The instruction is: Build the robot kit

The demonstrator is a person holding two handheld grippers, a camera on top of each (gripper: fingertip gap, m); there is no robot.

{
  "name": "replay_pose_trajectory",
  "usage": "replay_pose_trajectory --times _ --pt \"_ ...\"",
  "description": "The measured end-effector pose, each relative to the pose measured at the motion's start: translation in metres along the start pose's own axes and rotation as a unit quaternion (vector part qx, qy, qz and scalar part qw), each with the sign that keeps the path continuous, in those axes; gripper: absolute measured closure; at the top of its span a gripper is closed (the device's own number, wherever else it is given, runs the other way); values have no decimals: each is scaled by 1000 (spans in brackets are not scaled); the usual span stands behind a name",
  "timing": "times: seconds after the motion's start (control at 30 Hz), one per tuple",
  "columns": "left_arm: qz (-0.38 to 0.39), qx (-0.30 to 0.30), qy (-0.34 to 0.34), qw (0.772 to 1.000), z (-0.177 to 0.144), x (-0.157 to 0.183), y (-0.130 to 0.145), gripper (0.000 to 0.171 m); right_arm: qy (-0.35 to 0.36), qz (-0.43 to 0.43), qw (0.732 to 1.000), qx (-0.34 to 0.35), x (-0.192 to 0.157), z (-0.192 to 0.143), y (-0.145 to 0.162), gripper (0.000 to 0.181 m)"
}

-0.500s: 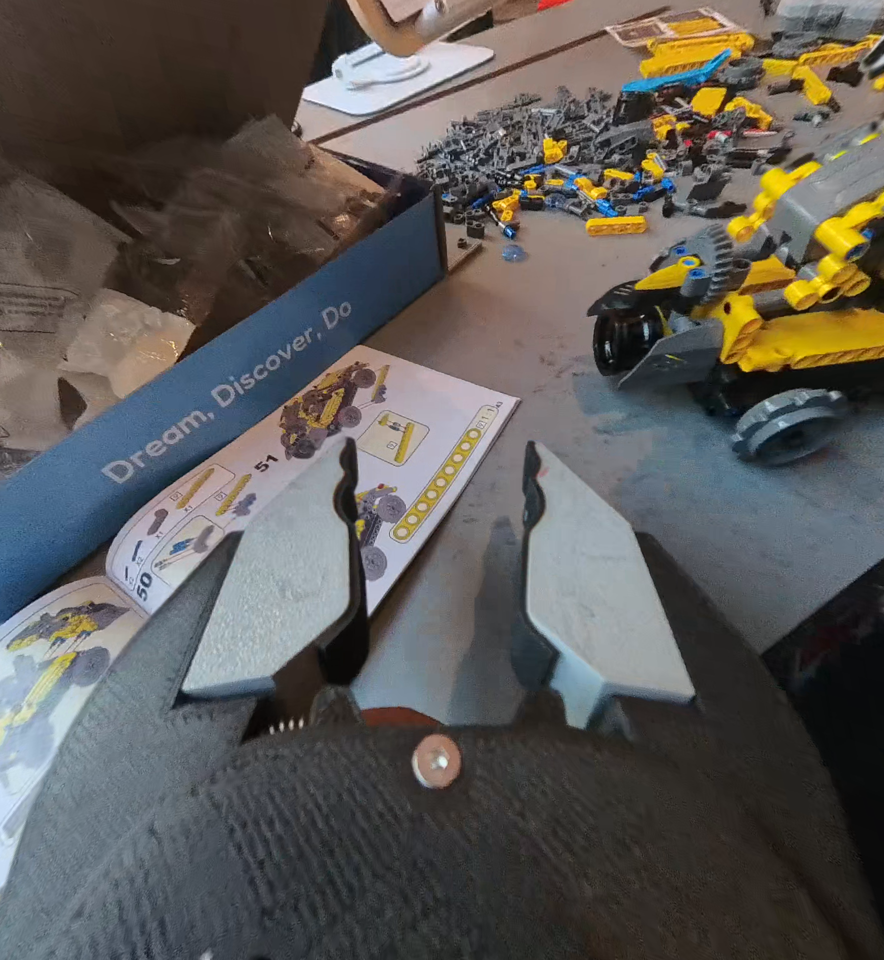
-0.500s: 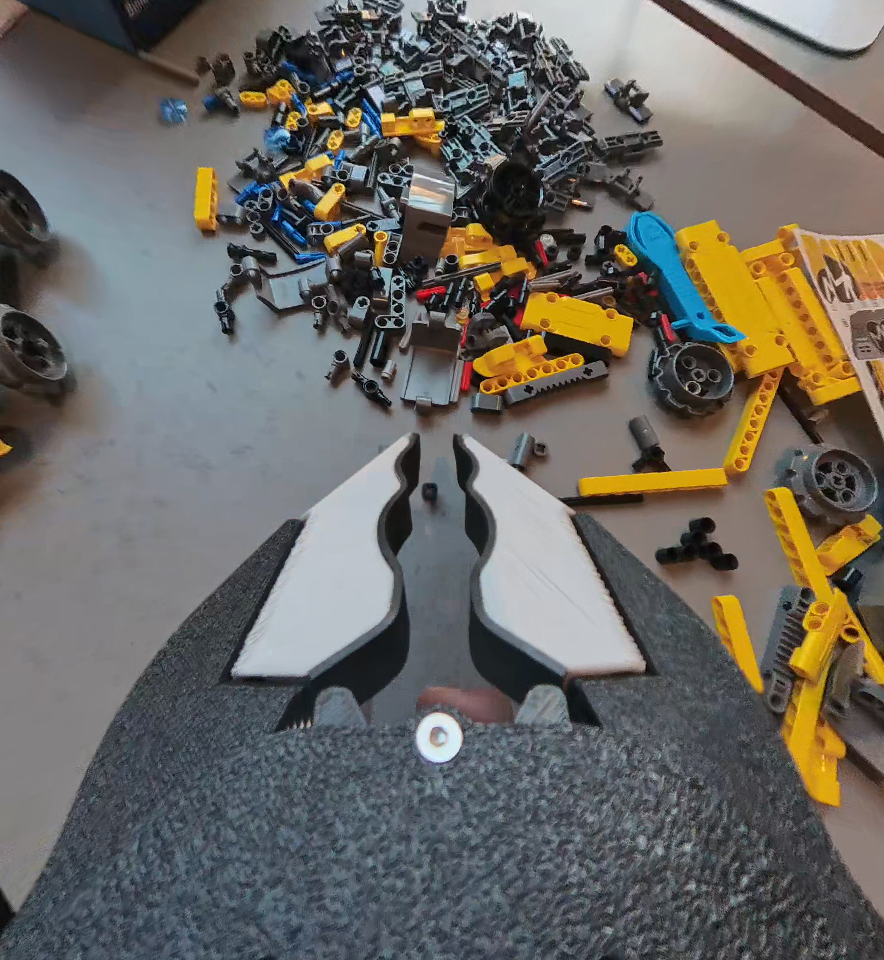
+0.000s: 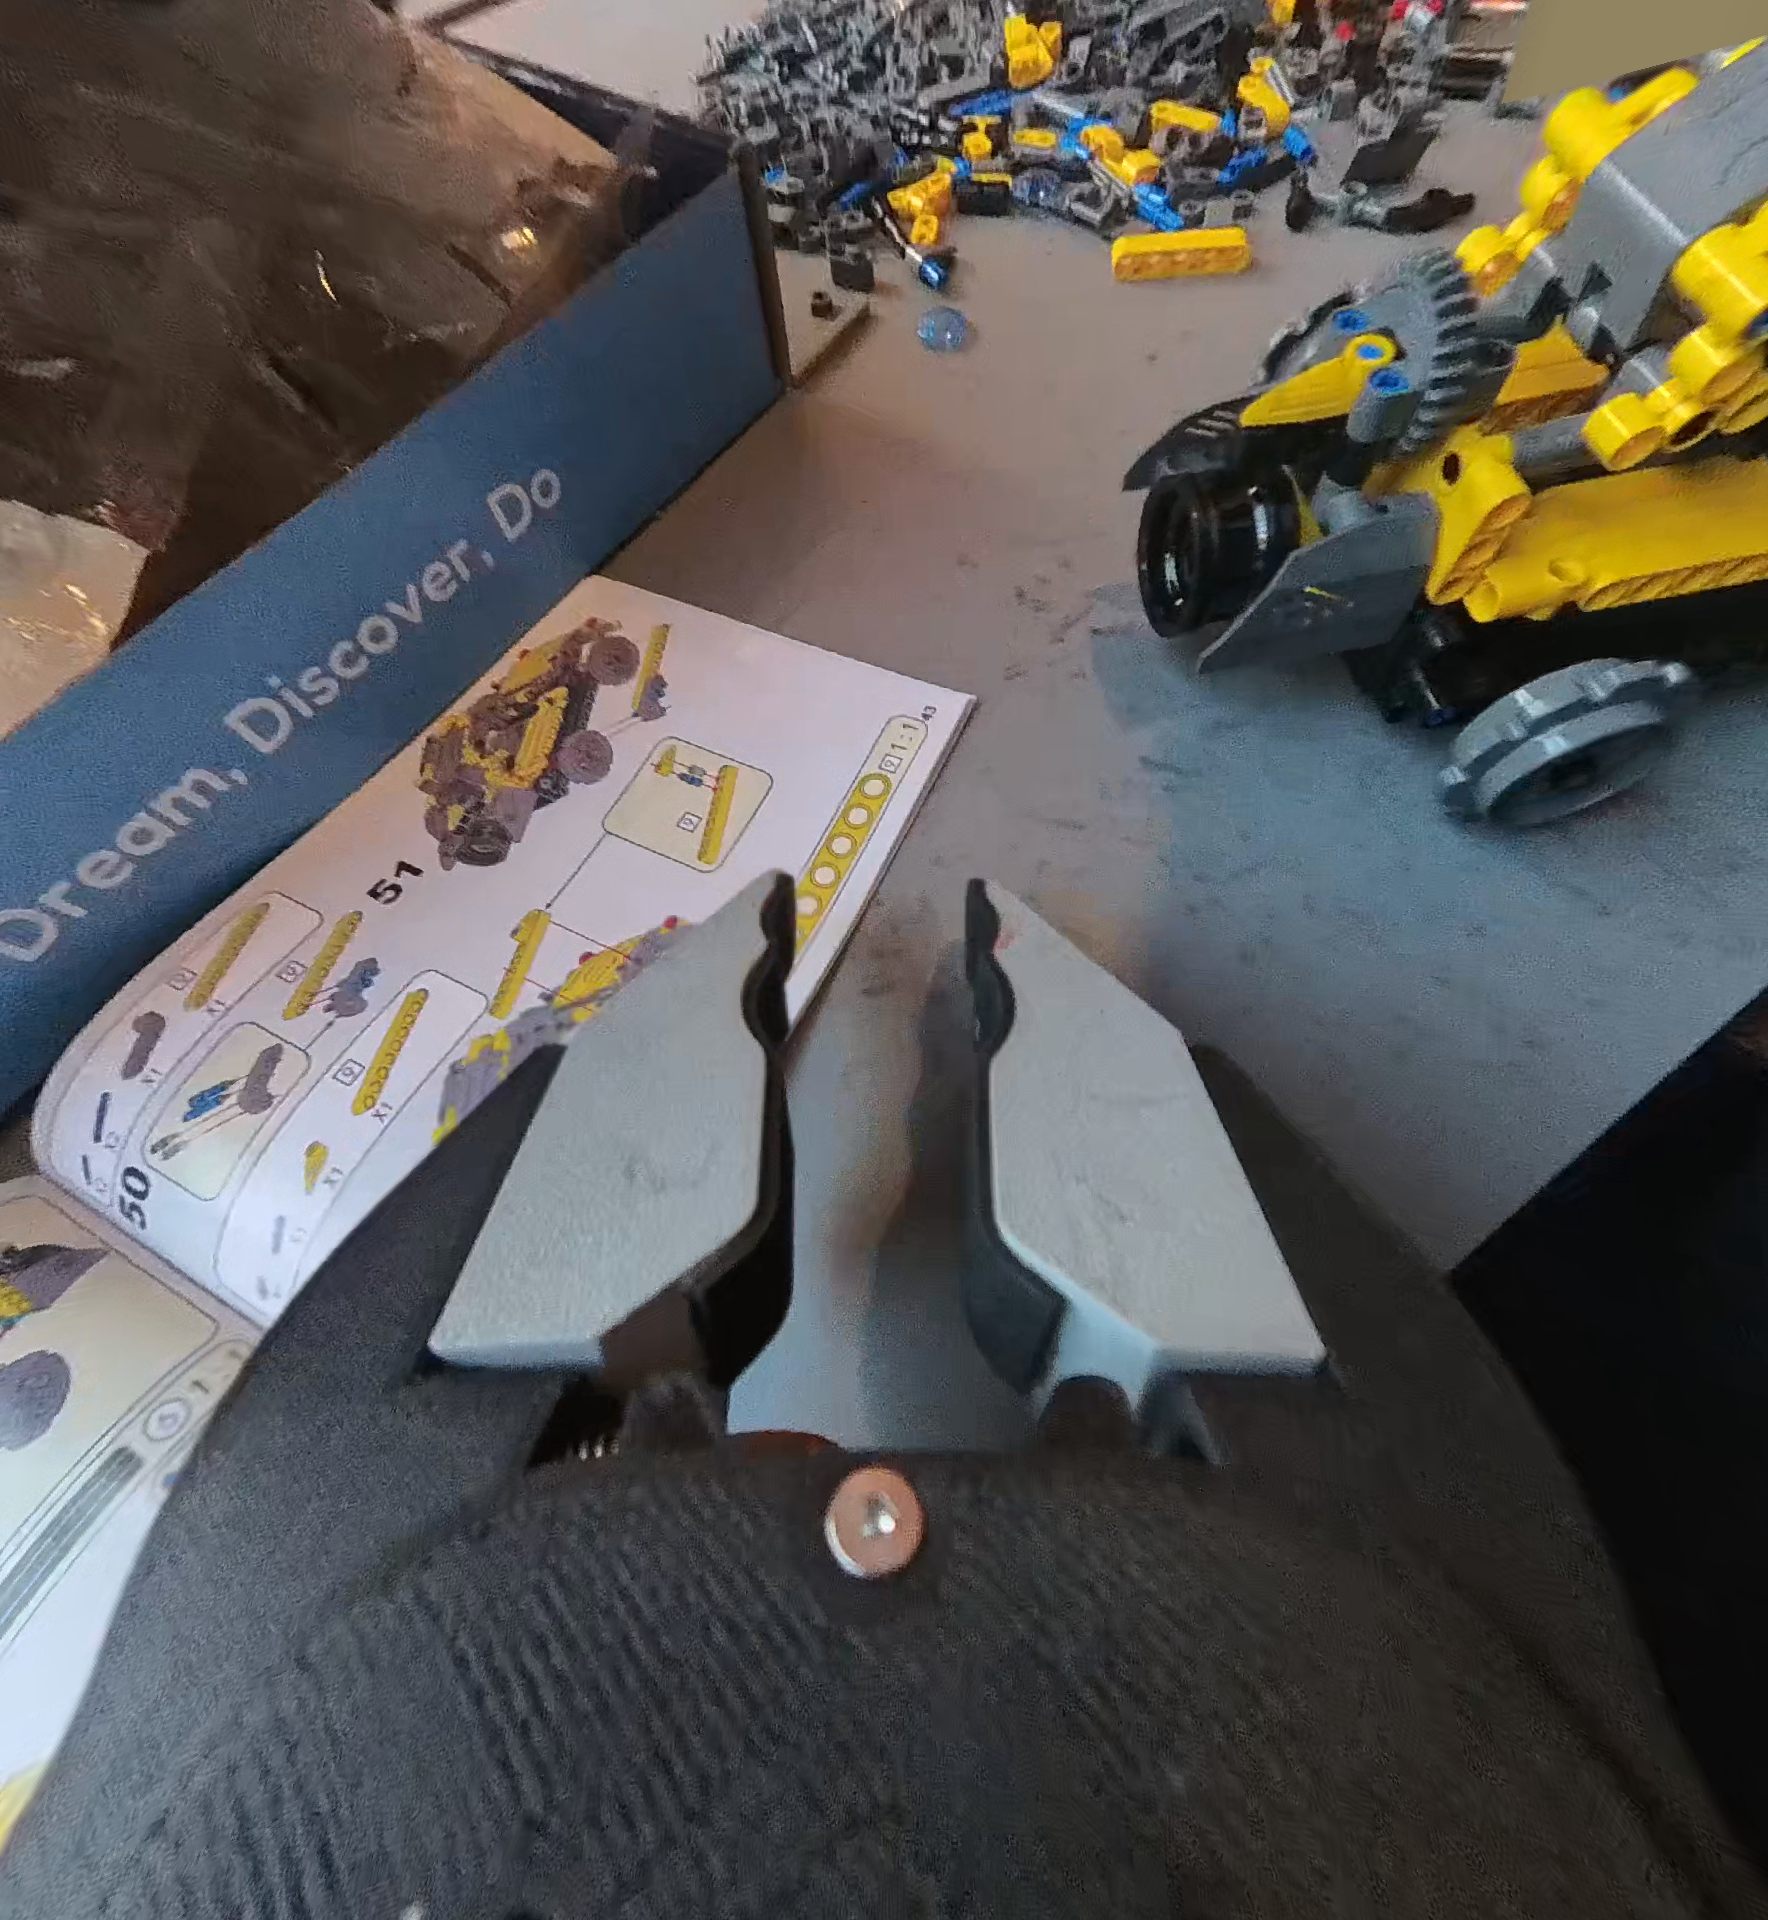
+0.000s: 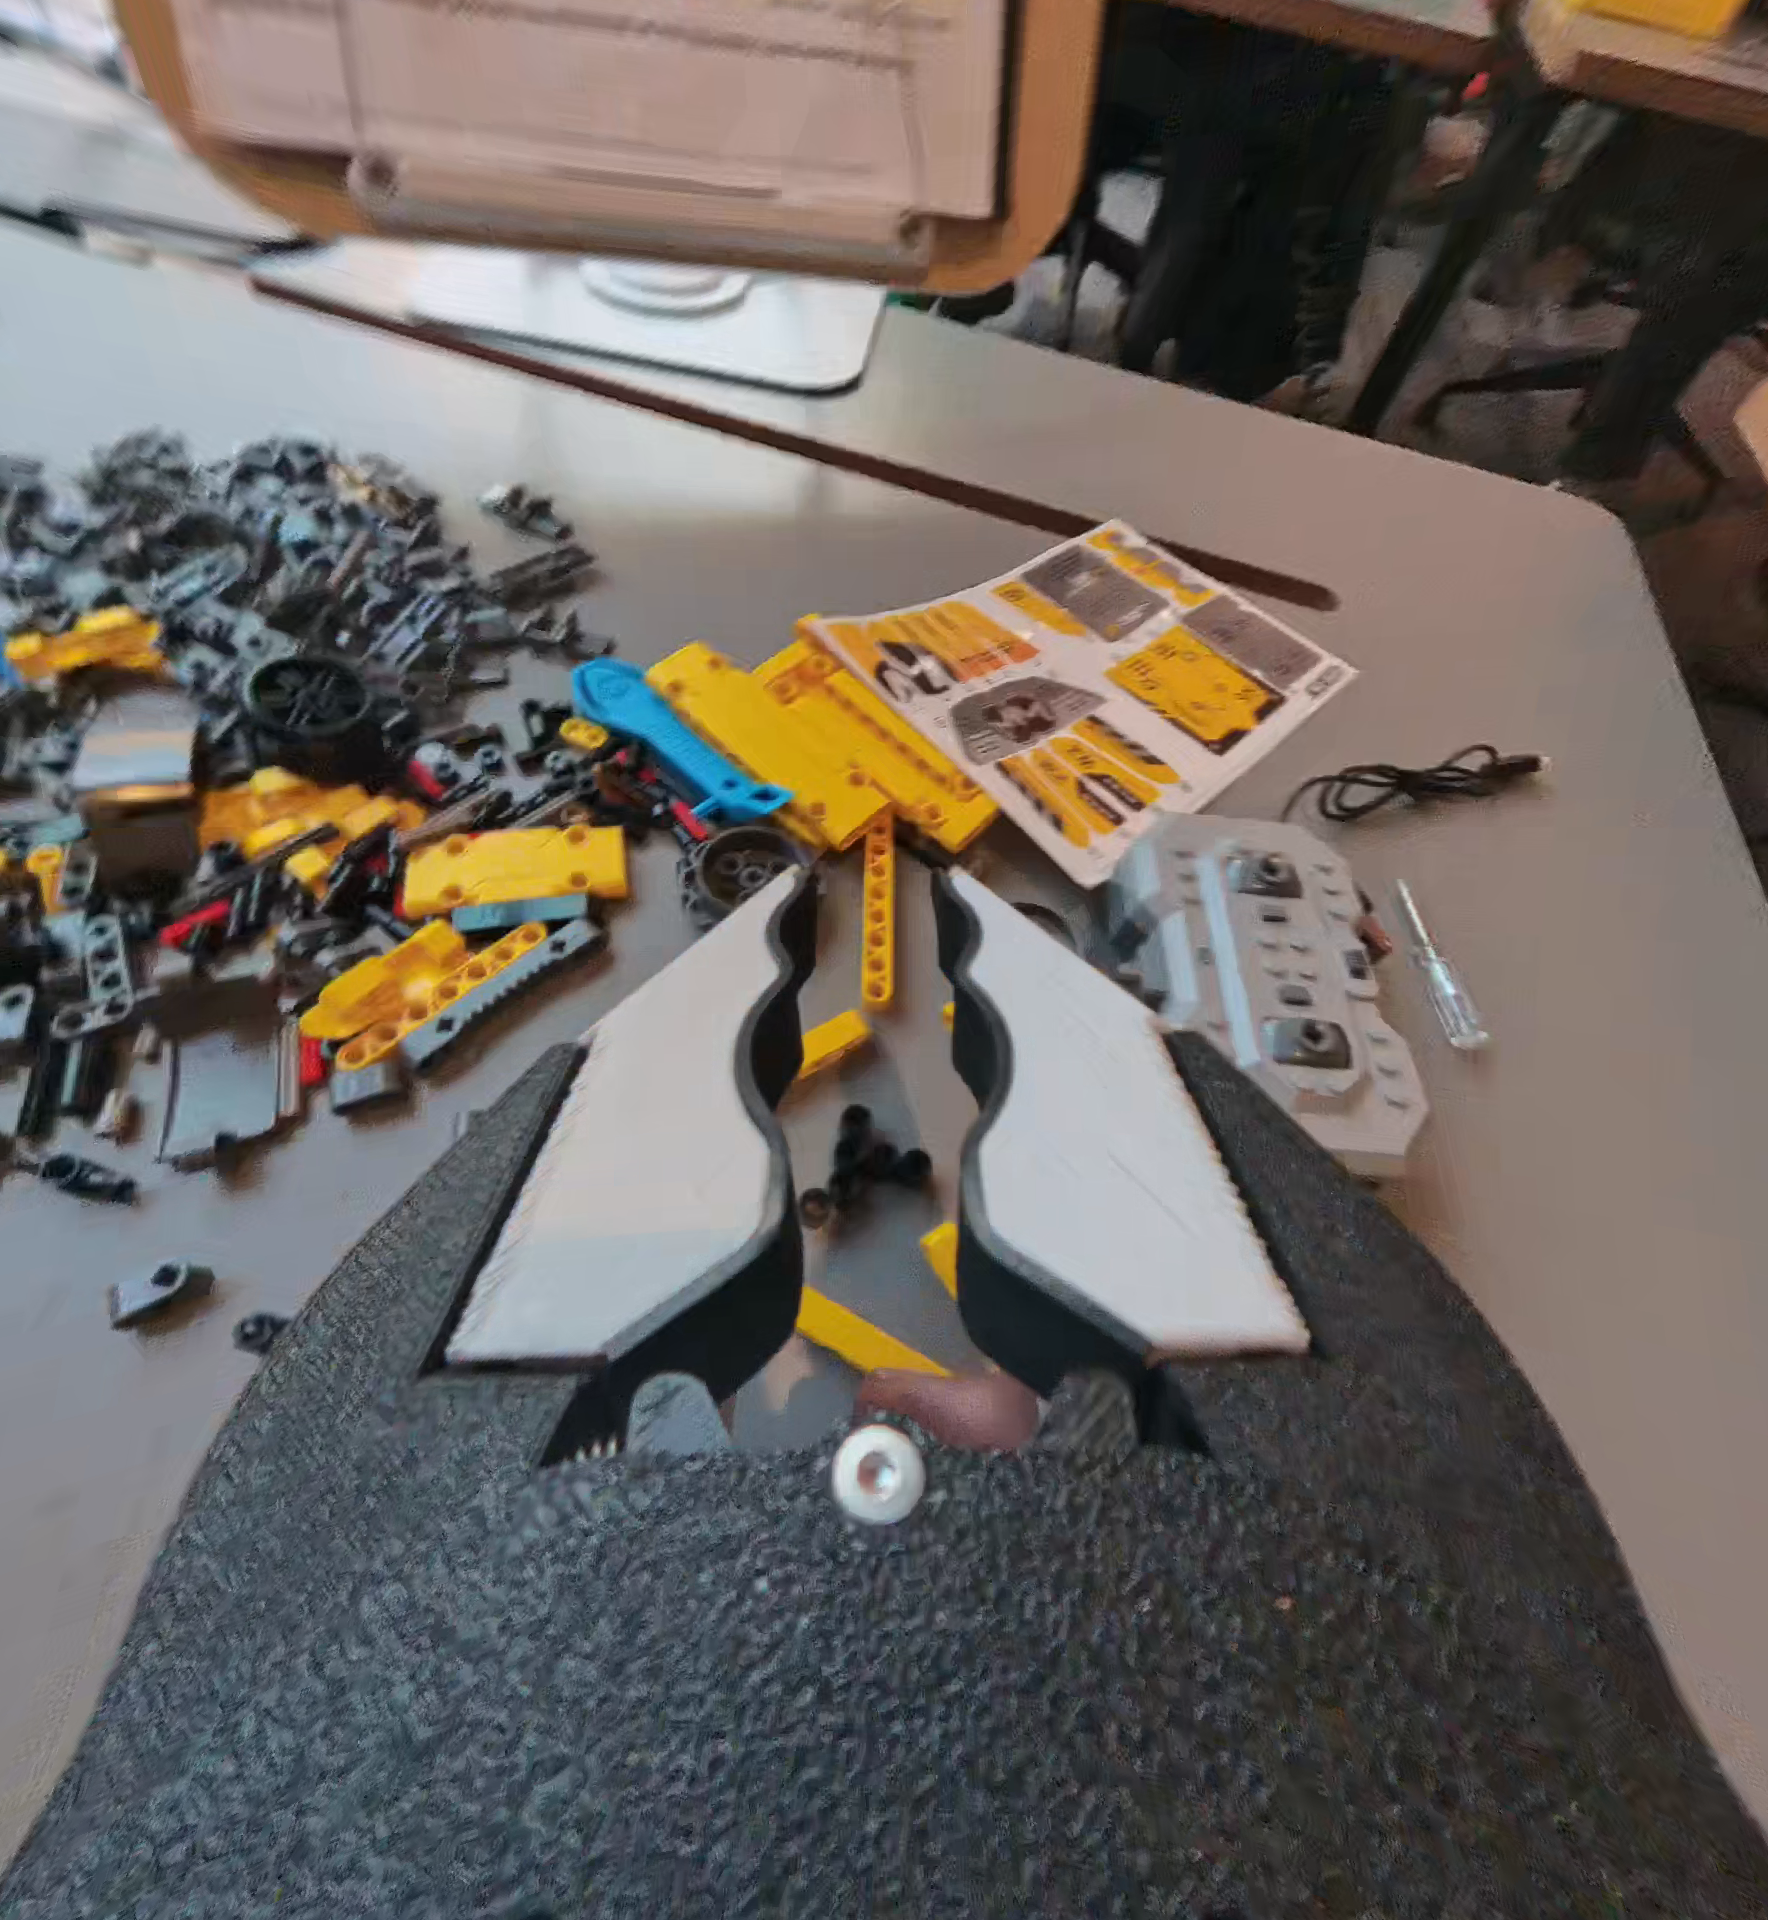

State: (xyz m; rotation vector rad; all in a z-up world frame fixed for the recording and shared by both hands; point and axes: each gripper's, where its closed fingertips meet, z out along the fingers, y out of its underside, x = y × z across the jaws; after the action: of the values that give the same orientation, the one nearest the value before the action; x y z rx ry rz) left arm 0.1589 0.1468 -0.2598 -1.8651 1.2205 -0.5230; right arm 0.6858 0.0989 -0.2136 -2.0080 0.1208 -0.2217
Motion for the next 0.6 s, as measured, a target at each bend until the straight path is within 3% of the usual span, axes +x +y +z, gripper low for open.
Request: replay_pose_trajectory --times 0.2,0.33,0.47,0.6 --pt "-22 -44 38 998 6 8 14 137 -21 41 998 48 14 -8 -16 154" --pt "-11 -47 54 997 6 14 15 131 -76 8 997 25 -10 -2 -26 159" --pt "-6 -42 58 997 5 15 14 128 -180 10 984 4 -56 9 -29 167" --pt "0 -25 74 997 2 20 10 120 -112 -24 990 -85 -57 41 -4 145"
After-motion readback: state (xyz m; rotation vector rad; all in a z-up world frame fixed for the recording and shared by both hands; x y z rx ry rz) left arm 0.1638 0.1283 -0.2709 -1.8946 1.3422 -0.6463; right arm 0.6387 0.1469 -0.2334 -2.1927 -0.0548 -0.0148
